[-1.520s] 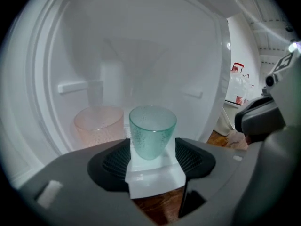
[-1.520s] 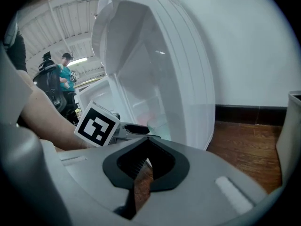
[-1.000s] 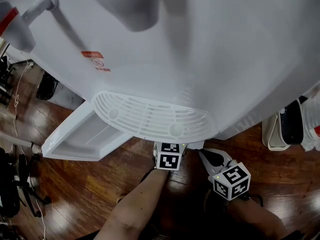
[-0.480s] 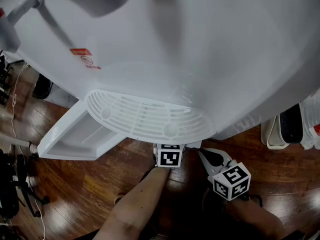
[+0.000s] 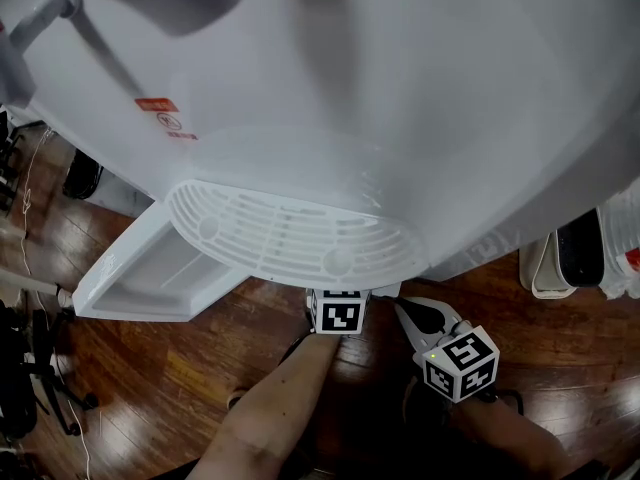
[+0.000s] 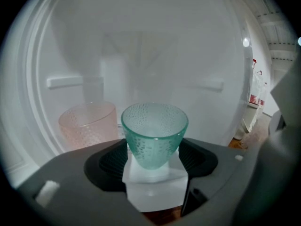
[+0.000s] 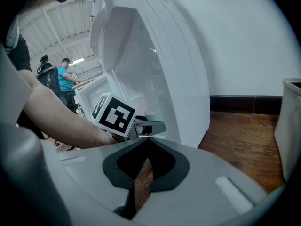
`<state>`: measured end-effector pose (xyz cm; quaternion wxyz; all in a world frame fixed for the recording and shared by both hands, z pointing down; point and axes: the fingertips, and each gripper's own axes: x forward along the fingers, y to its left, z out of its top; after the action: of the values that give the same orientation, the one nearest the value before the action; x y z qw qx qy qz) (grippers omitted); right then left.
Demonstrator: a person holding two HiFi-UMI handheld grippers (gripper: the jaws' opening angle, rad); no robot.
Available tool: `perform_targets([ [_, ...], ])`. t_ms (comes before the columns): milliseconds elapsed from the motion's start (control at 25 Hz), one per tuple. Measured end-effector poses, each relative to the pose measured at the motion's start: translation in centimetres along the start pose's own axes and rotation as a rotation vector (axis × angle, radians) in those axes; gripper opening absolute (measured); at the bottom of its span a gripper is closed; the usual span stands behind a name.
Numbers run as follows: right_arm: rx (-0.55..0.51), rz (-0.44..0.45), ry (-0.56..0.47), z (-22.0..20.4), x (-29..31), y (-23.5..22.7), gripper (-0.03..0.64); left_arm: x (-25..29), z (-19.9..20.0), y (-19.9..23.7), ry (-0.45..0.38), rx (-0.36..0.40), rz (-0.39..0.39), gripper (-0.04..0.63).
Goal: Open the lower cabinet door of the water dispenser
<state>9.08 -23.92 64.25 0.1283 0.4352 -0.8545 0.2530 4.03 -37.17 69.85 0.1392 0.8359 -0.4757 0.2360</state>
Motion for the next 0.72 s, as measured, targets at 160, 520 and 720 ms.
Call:
perform_targets([
  [160,0.003,-0.014,-0.011,0.4,0.4,-0.3,0.002,-0.4,-0.3,0.0,0.008,0.003,-0.010,0.336],
  [520,0.028,-0.030,-0.009,0.0,0.5,-0.7,0.002,-2.5,-1.3,-1.1,-0.008,0.031,-0.056,0.334],
  [720,0.008,-0.012,-0.009,0.3,0.6,-0.2,0.002,-3.3,-1.4,-1.6,-0.017,0.073,-0.100,0.333],
])
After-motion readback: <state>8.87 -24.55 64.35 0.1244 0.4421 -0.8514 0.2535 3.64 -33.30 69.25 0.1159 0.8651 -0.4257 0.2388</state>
